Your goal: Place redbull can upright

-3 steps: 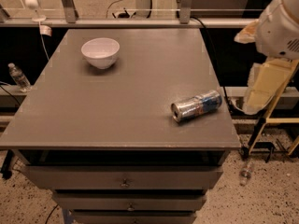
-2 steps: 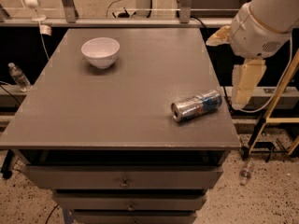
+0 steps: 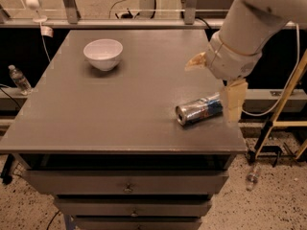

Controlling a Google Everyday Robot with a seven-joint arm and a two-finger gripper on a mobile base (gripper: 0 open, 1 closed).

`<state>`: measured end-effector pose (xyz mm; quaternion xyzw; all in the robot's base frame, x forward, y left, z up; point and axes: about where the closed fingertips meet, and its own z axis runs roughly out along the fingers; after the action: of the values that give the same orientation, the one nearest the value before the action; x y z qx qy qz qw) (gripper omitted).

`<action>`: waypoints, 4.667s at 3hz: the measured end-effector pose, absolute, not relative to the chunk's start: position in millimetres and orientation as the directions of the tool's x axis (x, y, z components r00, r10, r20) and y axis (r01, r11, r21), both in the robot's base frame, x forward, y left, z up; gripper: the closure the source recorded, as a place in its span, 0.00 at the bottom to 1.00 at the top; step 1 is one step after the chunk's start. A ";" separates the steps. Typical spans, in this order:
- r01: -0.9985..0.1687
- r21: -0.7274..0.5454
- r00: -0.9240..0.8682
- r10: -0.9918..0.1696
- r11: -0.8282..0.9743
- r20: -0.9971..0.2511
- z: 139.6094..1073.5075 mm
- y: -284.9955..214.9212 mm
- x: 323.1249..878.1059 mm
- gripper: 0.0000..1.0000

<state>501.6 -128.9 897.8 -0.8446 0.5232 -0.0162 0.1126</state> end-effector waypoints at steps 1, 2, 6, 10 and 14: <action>-0.880 -0.161 0.463 -0.883 -0.447 -0.077 880.0 -115.8 499.9 0.00; -0.898 -0.131 0.428 -0.903 -0.420 -0.034 865.9 -100.3 504.6 0.00; -0.953 -0.105 0.282 -0.958 -0.285 0.045 840.7 -81.6 504.1 0.72; -0.961 -0.196 0.263 -0.861 -0.195 -0.436 944.4 -103.8 515.6 1.00; -0.962 -0.272 0.183 -0.679 0.026 -0.711 1001.1 -77.4 541.9 1.00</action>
Offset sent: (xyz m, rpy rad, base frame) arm 0.0085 0.0460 -0.0501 -0.1535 0.0732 -0.1358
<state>541.9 -77.4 1001.1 -0.6719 0.6106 0.1891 0.3741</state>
